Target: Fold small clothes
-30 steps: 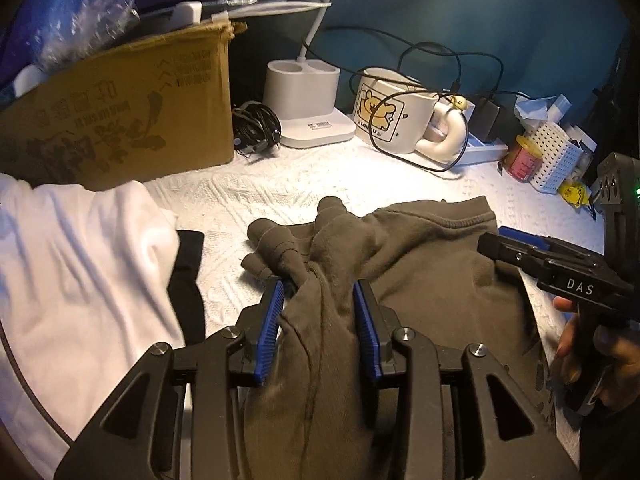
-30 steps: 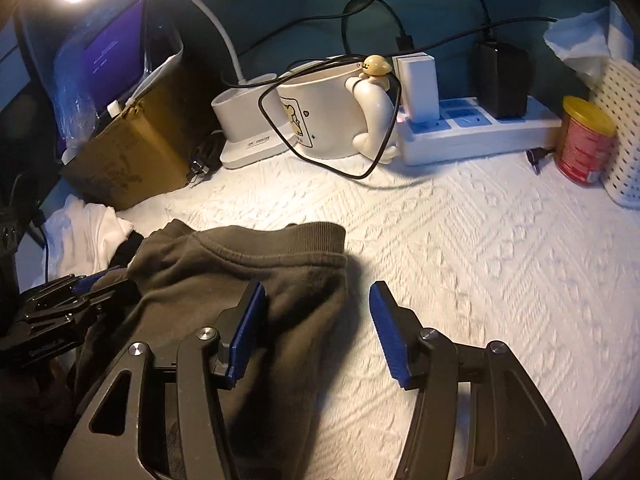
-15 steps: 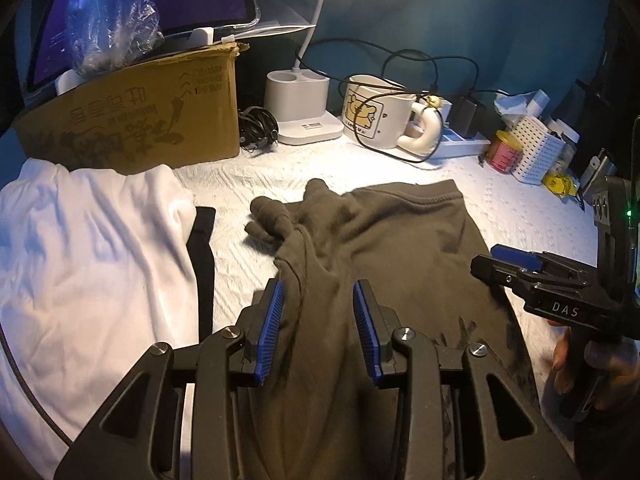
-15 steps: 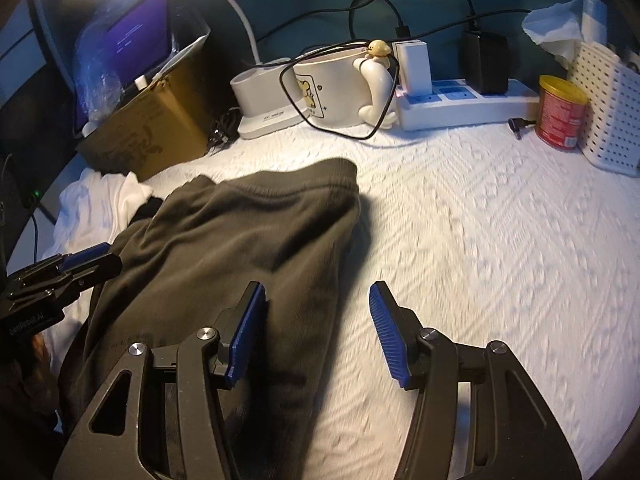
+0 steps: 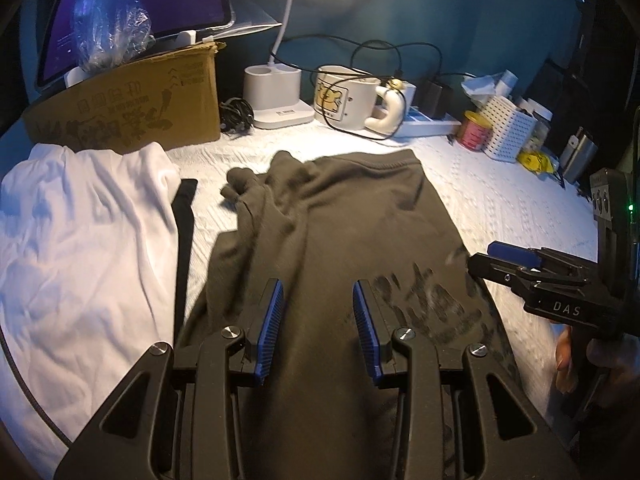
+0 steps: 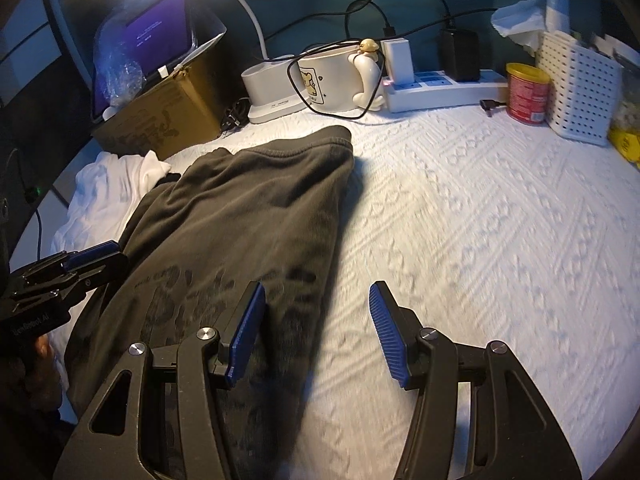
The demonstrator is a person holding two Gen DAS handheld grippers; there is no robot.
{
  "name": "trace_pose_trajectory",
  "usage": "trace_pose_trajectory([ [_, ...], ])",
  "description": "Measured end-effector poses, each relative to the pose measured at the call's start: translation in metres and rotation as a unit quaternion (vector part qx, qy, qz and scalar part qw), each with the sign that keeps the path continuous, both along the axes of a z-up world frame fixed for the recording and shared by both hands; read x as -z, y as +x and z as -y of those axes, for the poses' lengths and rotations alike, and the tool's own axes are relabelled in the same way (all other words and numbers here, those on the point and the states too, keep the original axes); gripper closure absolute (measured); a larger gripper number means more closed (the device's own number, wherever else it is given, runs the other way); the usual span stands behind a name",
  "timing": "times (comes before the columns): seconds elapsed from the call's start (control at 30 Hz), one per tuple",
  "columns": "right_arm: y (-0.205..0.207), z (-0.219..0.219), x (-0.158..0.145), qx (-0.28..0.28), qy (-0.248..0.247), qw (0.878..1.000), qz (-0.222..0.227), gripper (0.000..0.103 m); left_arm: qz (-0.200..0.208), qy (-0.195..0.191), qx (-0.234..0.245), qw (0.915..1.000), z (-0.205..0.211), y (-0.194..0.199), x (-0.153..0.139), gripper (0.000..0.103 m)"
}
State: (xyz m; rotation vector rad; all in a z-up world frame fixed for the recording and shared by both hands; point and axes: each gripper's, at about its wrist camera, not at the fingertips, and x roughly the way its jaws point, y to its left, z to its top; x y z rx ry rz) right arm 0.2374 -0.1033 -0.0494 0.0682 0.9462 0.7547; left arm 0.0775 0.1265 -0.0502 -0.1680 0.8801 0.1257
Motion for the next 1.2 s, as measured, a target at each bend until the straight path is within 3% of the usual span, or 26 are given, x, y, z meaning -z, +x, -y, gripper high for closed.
trace_pose_trajectory([
  [0.27,-0.015,0.029,-0.005,0.018,0.000,1.000,0.005,0.046,-0.003,0.000,0.011,0.9999,0.023,-0.015,-0.003,0.067],
  [0.33,-0.019,0.037,-0.007,0.024,0.002,1.000,0.007,0.046,-0.004,-0.002,0.012,0.9999,0.029,-0.018,-0.004,0.060],
  [0.4,-0.024,0.043,-0.010,0.028,0.003,1.000,0.010,0.046,-0.001,0.000,0.009,1.0000,0.034,-0.021,-0.006,0.039],
  [0.43,-0.026,0.048,-0.010,0.030,0.004,0.999,0.011,0.046,0.003,0.003,0.009,1.0000,0.038,-0.024,-0.008,0.037],
  [0.67,-0.042,0.074,-0.017,0.046,0.009,0.999,0.016,0.046,-0.003,0.007,0.018,0.9998,0.062,-0.032,-0.014,0.037],
  [0.87,-0.058,0.102,-0.027,0.065,0.009,0.998,0.024,0.046,-0.009,-0.012,0.034,0.9993,0.083,-0.036,-0.015,0.036],
  [1.2,-0.080,0.148,-0.044,0.103,0.002,0.994,0.044,0.046,0.023,0.008,0.074,0.9970,0.120,-0.046,-0.034,0.036],
])
